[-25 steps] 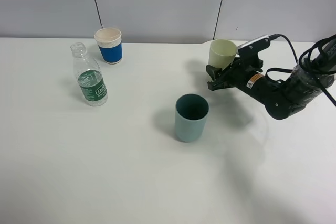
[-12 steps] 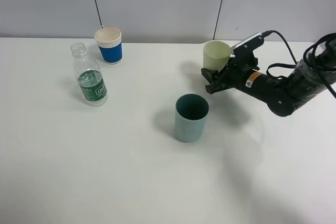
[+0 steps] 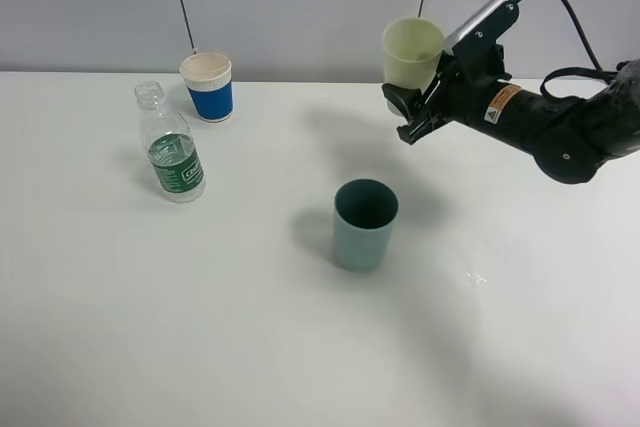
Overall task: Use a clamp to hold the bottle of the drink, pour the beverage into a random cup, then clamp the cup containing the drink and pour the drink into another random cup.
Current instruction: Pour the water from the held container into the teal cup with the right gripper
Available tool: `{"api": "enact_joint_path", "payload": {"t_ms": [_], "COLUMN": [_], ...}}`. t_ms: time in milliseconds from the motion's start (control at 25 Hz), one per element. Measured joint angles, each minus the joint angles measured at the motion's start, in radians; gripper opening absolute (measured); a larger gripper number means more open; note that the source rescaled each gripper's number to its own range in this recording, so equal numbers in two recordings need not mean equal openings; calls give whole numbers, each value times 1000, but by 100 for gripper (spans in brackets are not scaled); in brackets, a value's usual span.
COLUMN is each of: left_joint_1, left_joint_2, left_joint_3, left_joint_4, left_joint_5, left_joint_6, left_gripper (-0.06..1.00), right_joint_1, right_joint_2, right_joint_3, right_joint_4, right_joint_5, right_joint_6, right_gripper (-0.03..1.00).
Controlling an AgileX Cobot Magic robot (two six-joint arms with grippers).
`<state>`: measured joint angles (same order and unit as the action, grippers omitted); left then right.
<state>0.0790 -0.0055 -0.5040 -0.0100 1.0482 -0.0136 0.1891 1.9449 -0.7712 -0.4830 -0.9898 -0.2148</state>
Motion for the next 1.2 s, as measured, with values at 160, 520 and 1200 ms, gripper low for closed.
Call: {"api": "enact_joint_path", "payload": {"t_ms": [160, 520, 1200], "left_joint_1": [0, 0, 0], "left_joint_2": [0, 0, 0], "left_joint_3": [0, 0, 0], "left_joint_4": [0, 0, 0], "left_joint_5": [0, 0, 0], "left_joint_6": [-1, -2, -2], "left_gripper": [100, 100, 100], "right_joint_1": [0, 0, 0], "right_joint_2": [-32, -36, -38], "right_joint_3": [0, 0, -83], "right_joint_4": [-127, -295, -524], "right_joint_5": [0, 8, 47], "right_joint_6": [-11, -153, -228], "right_gripper": [0, 0, 0]}}
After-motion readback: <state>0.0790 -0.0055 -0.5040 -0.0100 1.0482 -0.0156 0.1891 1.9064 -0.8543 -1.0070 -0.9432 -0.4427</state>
